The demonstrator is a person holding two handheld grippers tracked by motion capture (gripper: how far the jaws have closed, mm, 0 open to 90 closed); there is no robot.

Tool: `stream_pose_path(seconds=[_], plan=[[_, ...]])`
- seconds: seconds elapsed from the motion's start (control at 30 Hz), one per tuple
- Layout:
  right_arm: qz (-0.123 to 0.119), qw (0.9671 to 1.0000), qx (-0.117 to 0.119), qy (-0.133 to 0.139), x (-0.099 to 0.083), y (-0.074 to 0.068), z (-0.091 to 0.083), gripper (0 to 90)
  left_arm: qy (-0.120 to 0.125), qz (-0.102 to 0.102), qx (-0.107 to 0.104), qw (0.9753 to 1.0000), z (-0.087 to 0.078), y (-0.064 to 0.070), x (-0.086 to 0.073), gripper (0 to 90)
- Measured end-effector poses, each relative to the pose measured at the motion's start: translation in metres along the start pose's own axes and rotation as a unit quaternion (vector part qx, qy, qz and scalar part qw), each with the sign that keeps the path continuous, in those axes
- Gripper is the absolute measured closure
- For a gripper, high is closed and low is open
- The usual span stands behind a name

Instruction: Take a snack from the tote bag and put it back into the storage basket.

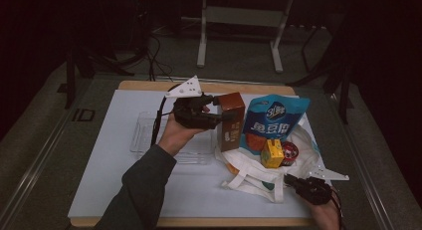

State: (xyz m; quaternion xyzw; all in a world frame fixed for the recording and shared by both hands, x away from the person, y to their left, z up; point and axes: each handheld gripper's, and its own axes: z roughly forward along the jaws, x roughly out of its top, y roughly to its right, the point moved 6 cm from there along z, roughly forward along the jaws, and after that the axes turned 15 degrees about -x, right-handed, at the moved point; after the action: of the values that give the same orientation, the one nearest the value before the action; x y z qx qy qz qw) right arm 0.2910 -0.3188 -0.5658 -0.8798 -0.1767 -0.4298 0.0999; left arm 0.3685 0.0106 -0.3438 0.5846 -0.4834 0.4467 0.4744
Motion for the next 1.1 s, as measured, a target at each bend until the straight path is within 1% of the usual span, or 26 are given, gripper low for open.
stream_pose_path(seconds=[0.13, 0.47, 0.63, 0.7, 0.77, 0.8, 1.1], plan=[[0.000, 1.0000, -0.001, 0.000, 0.000, 0.000, 0.000, 85.4, -0.003, 0.002, 0.011, 0.9999, -0.010, -0.002, -0.001, 42.5], [0.000, 1.0000, 0.000, 0.001, 0.000, 0.000, 0.000, 85.4, 0.003, -0.004, 0.027, 0.9996, -0.033, -0.008, -0.006, 42.5], [0.000, 1.0000, 0.000, 0.001, 0.000, 0.000, 0.000, 85.3, 0.000, -0.002, 0.035, 0.9994, -0.044, -0.010, -0.010, 42.5], [0.000, 1.0000, 0.000, 0.001, 0.000, 0.000, 0.000, 85.3, 0.000, -0.004, 0.040, 0.9992, -0.048, -0.011, -0.011, 42.5], [0.000, 1.0000, 0.000, 0.001, 0.000, 0.000, 0.000, 85.3, 0.000, -0.004, 0.040, 0.9992, -0.048, -0.011, -0.011, 42.5], [0.000, 1.0000, 0.000, 0.001, 0.000, 0.000, 0.000, 85.3, 0.003, -0.006, 0.043, 0.9991, -0.054, -0.013, -0.013, 42.5], [0.001, 1.0000, 0.000, 0.001, 0.000, 0.000, 0.000, 85.2, -0.004, -0.017, 0.053, 0.9985, -0.070, -0.023, -0.026, 42.5]])
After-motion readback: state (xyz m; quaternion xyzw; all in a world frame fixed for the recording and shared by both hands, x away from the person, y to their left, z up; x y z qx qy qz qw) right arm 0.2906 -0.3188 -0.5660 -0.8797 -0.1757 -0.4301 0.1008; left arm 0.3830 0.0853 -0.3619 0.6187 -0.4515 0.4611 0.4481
